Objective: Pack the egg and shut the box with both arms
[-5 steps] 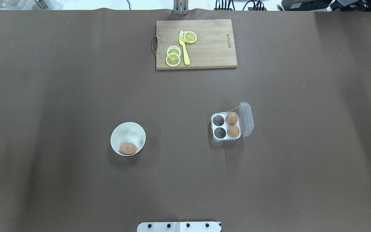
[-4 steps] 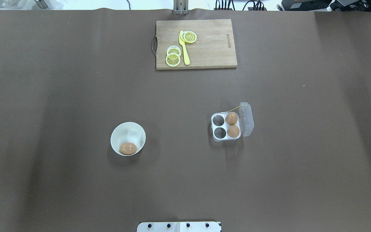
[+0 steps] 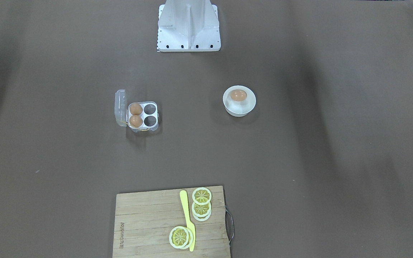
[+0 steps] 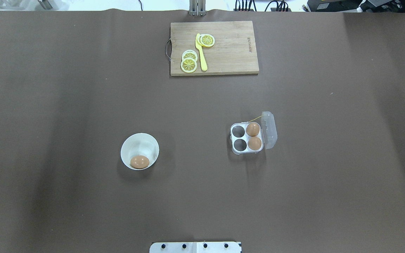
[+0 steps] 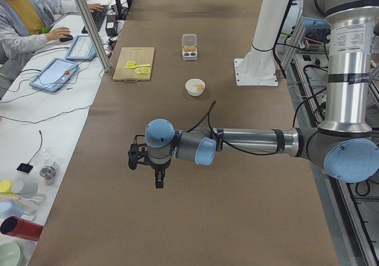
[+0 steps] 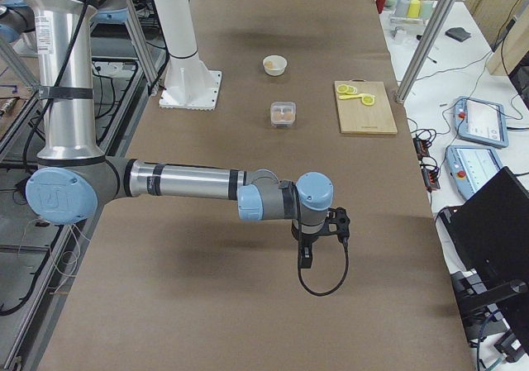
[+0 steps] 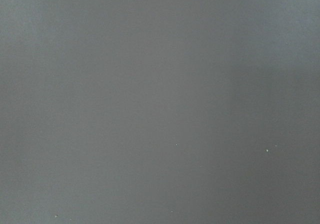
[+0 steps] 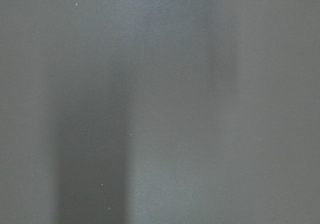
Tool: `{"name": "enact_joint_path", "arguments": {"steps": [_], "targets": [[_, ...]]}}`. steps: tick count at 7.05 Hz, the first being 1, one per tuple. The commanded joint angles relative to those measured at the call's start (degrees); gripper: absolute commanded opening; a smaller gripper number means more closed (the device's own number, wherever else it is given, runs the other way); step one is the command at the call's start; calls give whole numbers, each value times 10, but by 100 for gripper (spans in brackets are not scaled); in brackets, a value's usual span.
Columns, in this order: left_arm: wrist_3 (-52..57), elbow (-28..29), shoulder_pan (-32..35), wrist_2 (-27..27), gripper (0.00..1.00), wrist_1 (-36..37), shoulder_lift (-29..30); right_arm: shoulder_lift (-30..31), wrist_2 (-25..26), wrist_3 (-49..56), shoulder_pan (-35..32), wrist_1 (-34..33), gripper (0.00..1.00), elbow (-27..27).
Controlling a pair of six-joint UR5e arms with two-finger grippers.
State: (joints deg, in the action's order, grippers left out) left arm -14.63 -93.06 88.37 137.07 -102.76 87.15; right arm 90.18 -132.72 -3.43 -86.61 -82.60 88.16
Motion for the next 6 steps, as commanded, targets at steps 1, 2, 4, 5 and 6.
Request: {"name": "enact_joint_path", "arguments": {"steps": [1, 2, 4, 5, 6], "targets": [[-1, -8, 0, 2, 99, -15, -6, 2, -2, 0, 0, 1, 100, 6], [-1, -8, 0, 3, 99, -16, -6, 1, -2, -2, 1, 14, 100, 6], [-34, -16, -2, 2, 99, -19, -5, 2, 0, -8, 1, 55, 100, 1], [-36, -27, -5, 4, 99, -37, -8, 2, -1, -8, 2, 56, 100, 1], [-36, -34, -7, 3, 99, -47, -12, -3, -1, -7, 4, 57, 100, 1]]}}
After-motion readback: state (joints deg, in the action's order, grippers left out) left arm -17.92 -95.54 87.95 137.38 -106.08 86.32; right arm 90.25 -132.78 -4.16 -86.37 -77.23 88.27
